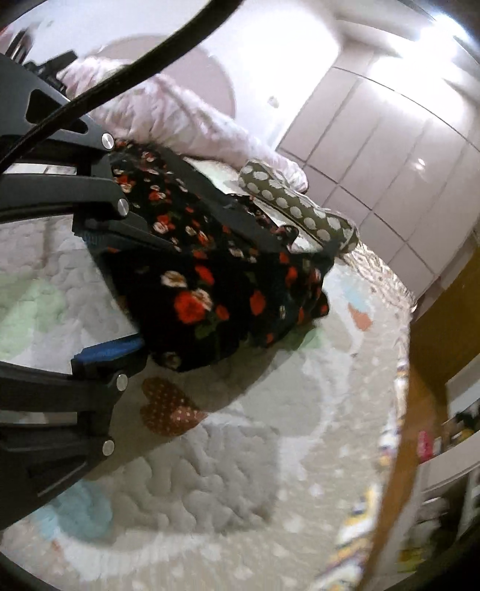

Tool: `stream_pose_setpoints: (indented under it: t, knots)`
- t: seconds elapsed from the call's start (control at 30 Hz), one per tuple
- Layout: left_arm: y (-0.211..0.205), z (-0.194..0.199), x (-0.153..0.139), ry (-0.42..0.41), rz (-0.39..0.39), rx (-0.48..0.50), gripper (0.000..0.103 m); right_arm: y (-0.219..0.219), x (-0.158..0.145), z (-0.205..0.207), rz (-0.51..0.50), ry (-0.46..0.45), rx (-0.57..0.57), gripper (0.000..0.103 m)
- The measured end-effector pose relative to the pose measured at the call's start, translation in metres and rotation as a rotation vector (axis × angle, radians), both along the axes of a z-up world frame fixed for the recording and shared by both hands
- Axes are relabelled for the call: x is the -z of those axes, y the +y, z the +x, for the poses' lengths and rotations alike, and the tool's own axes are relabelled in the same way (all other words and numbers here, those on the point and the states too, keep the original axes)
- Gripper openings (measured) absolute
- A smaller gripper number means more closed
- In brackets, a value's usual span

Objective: Fold large clothes

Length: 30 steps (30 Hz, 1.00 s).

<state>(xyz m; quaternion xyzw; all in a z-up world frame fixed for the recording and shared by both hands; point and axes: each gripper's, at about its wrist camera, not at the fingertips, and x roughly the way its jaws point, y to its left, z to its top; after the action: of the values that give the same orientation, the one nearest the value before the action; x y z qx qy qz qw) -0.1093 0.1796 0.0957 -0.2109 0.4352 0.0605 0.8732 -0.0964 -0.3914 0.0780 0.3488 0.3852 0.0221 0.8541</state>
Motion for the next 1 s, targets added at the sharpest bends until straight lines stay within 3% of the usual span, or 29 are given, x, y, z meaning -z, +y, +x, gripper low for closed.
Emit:
stream_pose_setpoints:
  t: [0.23, 0.33, 0.43, 0.57, 0.63, 0.7, 0.77, 0.87, 1.0]
  knots:
    - [0.023, -0.028, 0.018, 0.014, -0.014, -0.022, 0.067, 0.14, -0.057, 0.007, -0.333, -0.111, -0.305, 0.051]
    - [0.034, -0.041, 0.017, -0.015, -0.004, -0.037, 0.067, 0.166, -0.08, 0.002, -0.446, -0.181, -0.304, 0.054]
    - [0.042, -0.05, 0.015, -0.037, 0.022, -0.051, 0.067, 0.149, -0.088, 0.008, -0.47, -0.183, -0.232, 0.055]
    - [0.043, -0.053, 0.016, -0.039, 0.018, -0.044, 0.067, 0.095, -0.058, 0.039, -0.361, -0.052, -0.163, 0.055]
    - [0.042, -0.056, 0.014, -0.044, 0.024, -0.033, 0.067, 0.061, -0.025, 0.054, -0.359, 0.073, -0.088, 0.055]
    - [0.041, -0.06, 0.01, -0.047, 0.039, -0.036, 0.067, 0.035, 0.0, 0.065, -0.411, 0.189, -0.009, 0.049]
    - [0.04, -0.063, 0.008, -0.047, 0.051, -0.046, 0.068, 0.025, 0.003, 0.065, -0.533, 0.271, 0.07, 0.045]
    - [0.042, -0.063, 0.009, -0.043, 0.05, -0.063, 0.069, 0.049, -0.029, 0.05, -0.516, 0.159, 0.048, 0.045]
    - [0.039, -0.062, 0.014, -0.031, 0.036, -0.06, 0.069, 0.153, -0.07, 0.043, -0.515, -0.049, -0.287, 0.045]
